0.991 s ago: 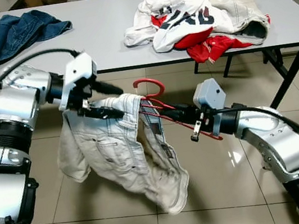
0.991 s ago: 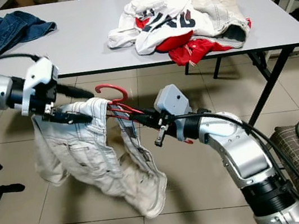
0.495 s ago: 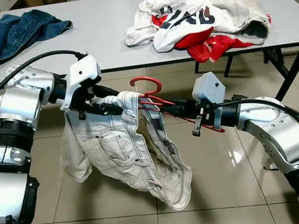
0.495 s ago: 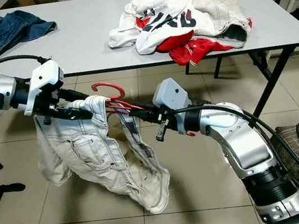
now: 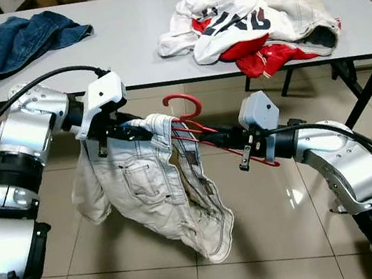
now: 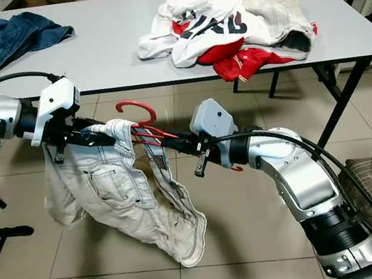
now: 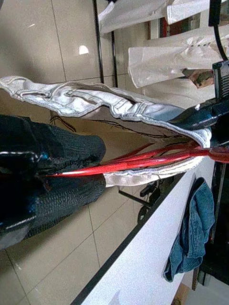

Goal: Hang hanger

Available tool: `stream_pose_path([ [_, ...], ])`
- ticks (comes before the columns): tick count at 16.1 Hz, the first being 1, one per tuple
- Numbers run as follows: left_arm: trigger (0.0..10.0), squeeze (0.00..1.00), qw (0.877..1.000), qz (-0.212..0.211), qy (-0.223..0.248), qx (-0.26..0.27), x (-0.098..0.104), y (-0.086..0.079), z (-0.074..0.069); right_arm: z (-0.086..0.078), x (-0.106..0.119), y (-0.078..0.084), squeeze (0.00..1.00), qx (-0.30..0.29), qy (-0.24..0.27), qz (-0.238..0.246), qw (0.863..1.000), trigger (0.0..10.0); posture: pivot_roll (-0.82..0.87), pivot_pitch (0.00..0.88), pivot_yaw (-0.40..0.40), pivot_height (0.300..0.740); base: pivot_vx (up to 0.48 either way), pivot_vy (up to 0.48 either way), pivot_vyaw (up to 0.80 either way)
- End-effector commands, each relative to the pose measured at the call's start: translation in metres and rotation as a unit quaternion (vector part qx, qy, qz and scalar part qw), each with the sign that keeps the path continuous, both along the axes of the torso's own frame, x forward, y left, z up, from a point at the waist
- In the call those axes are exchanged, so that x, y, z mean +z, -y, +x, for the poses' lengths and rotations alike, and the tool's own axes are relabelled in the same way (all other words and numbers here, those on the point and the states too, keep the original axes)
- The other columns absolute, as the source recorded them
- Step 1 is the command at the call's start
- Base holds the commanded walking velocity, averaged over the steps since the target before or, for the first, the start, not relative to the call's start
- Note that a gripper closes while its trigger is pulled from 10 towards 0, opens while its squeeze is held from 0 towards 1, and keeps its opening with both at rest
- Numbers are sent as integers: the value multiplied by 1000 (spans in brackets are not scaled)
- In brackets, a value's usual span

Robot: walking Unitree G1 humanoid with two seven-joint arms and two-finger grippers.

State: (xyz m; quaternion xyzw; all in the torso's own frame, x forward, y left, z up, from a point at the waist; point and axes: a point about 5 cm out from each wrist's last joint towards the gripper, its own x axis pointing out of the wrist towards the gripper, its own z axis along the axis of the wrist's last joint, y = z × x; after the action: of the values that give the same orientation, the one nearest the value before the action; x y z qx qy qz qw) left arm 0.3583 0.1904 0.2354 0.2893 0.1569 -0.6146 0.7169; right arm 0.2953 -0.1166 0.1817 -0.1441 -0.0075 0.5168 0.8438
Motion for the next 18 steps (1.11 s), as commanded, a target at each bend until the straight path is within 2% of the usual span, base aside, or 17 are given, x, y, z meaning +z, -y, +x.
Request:
stream_pose_path([
  [1,0,0,1000,-10,2,-5,2,0,-2,1,21,-6,0,19,51,19,998,10000,-75,60,63,740,0,0,0],
  [4,0,0,1000,-19,-5,-3,-2,-1,-4,3,21,-5,0,16,47,19,999,10000,-78,60,60,740,0,0,0],
  [5,0,0,999,-30,-11,4,-6,-1,-5,4,21,-3,863,12,37,24,999,10000,-78,59,57,740,0,0,0],
  [6,0,0,999,-38,-16,11,-9,-3,-7,4,21,-2,1000,8,32,29,999,10000,-78,60,55,740,0,0,0],
  [11,0,0,997,-55,-25,37,-14,-10,-9,6,21,-1,1000,4,28,30,999,10000,-73,68,48,740,0,0,0],
  [12,0,0,996,-57,-21,73,-20,-16,-7,7,24,3,1000,-6,34,38,999,10000,-69,70,48,740,0,0,0],
  [13,0,0,989,-66,11,130,-25,-24,-1,5,36,12,1000,-15,38,70,997,10000,-68,73,49,740,0,0,0],
  [14,0,0,989,-66,11,130,-25,-24,-1,5,36,12,1000,-15,38,70,997,10000,-68,73,49,740,0,0,0],
  [15,0,0,982,-87,14,170,-26,-28,2,-3,41,15,1000,3,32,83,996,10000,-68,77,52,740,0,0,0],
  [17,0,0,975,-125,19,183,-21,-28,4,-19,35,14,1000,44,4,71,996,10000,-68,81,55,740,0,0,0],
  [18,0,0,973,-142,24,179,-17,-26,3,-29,25,11,1000,70,-20,54,996,10000,-66,87,56,740,0,0,0],
])
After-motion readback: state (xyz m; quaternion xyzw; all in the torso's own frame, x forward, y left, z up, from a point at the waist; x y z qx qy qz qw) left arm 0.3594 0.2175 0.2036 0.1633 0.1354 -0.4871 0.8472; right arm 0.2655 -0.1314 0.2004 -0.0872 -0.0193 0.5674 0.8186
